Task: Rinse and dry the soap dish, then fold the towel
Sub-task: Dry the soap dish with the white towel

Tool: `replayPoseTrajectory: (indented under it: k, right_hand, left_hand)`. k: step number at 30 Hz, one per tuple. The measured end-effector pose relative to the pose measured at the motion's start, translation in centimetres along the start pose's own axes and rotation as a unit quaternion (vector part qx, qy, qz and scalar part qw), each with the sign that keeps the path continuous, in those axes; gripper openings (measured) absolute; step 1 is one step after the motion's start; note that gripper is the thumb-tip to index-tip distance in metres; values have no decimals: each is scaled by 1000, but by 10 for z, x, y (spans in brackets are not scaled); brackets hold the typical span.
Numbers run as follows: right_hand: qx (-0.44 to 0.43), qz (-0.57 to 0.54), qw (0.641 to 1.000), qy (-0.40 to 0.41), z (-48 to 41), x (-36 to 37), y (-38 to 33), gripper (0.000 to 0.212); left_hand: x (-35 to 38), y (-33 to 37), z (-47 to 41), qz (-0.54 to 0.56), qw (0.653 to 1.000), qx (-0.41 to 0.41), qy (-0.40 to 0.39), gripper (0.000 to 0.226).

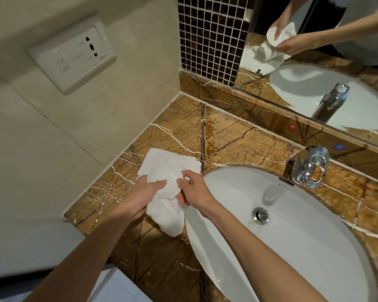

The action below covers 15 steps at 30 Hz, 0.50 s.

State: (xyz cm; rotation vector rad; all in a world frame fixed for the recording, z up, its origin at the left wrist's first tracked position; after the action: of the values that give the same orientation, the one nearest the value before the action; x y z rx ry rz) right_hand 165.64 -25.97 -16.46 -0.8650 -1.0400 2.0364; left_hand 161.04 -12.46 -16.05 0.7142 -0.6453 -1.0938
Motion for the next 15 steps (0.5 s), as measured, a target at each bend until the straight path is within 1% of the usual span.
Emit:
replayPoseTrajectory:
  k: [1, 2, 3, 4, 5, 6, 7, 9, 10, 12, 13, 15]
  right_hand:
    - [2, 32, 999, 20, 1, 1, 0, 14]
    - [-11, 97, 994, 56, 4, 0, -2, 25]
    - [-47, 185, 976, 102, 9, 0, -6, 35]
    - [-104, 270, 947, 139, 16, 1, -13, 40]
    - [-172, 332, 915, 150, 24, 7, -23, 41]
    - [-221, 374, 891, 132, 29, 14, -29, 43]
    - [-244, 396, 879, 103, 31, 21, -31, 46]
    - [-243, 399, 882, 66, 30, 27, -29, 50]
    - [-239, 385, 889, 69, 29, 27, -28, 50]
    - [-231, 343, 905, 97, 30, 22, -27, 50]
    - [-227, 321, 913, 112, 32, 20, -28, 48]
    - [-215, 281, 925, 137, 36, 17, -25, 40]
  left_hand:
    - [-2, 1, 0, -7, 1000, 12, 26, 32]
    - [-3, 0, -1, -9, 999, 22, 49, 32]
    - [-4, 0, -2, -6, 997, 29, 69, 33]
    - [-4, -2, -3, -3, 996, 34, 85, 35]
    - [-3, -2, -4, -7, 994, 40, 97, 37]
    - [-2, -2, -5, -16, 993, 45, 107, 41]
    - [0, 0, -6, -25, 992, 50, 112, 43]
    - [3, 1, -7, -33, 992, 53, 107, 43]
    - [5, -1, -7, -33, 994, 47, 95, 45]
    - [10, -5, -5, -8, 999, 25, 46, 54]
    - [13, -6, -4, 21, 1000, 15, 14, 53]
    - [20, -6, -2, 93, 994, 4, -56, 45]
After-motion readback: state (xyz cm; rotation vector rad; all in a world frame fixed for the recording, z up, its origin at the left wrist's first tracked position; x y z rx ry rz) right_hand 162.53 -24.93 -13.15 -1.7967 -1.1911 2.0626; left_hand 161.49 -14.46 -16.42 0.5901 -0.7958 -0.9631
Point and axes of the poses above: each hand's wrist, its own z-axis away from the middle knuckle, its own x-axis out of the palm, y = z × x, the point moved 6 cm from there along -z, towards the middle knuckle, and after that the axes turned 10 degrees about z, right-handed, at the moved point
